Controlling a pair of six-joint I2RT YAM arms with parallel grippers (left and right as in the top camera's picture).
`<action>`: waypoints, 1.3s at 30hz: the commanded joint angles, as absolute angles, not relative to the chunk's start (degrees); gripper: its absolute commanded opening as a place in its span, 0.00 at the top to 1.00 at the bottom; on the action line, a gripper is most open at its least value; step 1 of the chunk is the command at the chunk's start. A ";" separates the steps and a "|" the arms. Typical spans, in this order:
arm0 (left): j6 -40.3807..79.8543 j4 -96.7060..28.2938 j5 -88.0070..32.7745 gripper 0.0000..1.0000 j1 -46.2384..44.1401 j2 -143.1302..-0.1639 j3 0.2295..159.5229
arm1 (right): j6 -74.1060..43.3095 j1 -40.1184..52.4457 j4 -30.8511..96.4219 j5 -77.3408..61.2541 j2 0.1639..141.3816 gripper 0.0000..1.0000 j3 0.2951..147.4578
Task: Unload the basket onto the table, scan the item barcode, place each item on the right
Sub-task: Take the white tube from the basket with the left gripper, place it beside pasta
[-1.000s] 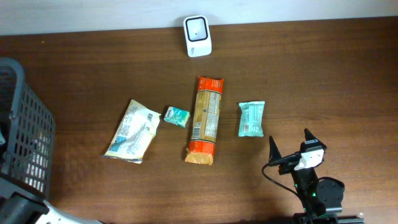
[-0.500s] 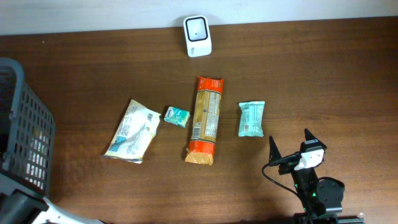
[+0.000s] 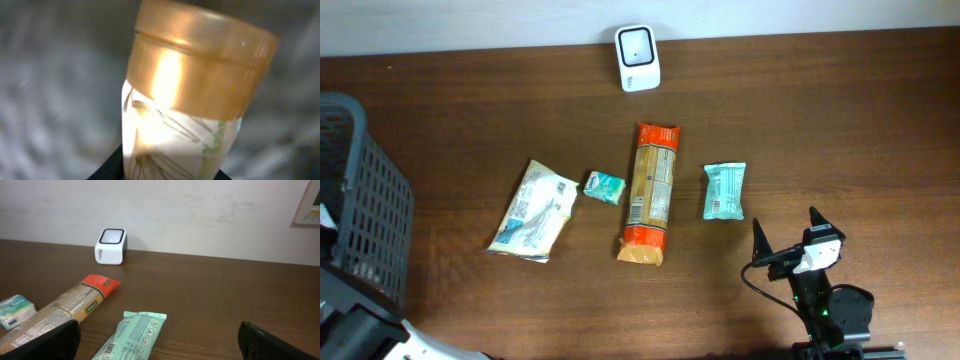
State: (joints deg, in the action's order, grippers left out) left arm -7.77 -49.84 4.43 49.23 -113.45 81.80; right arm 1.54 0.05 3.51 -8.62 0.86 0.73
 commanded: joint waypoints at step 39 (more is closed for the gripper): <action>23.05 -58.19 -7.86 0.06 -39.29 -127.13 110.76 | 1.50 0.40 3.70 -8.49 0.51 0.01 0.32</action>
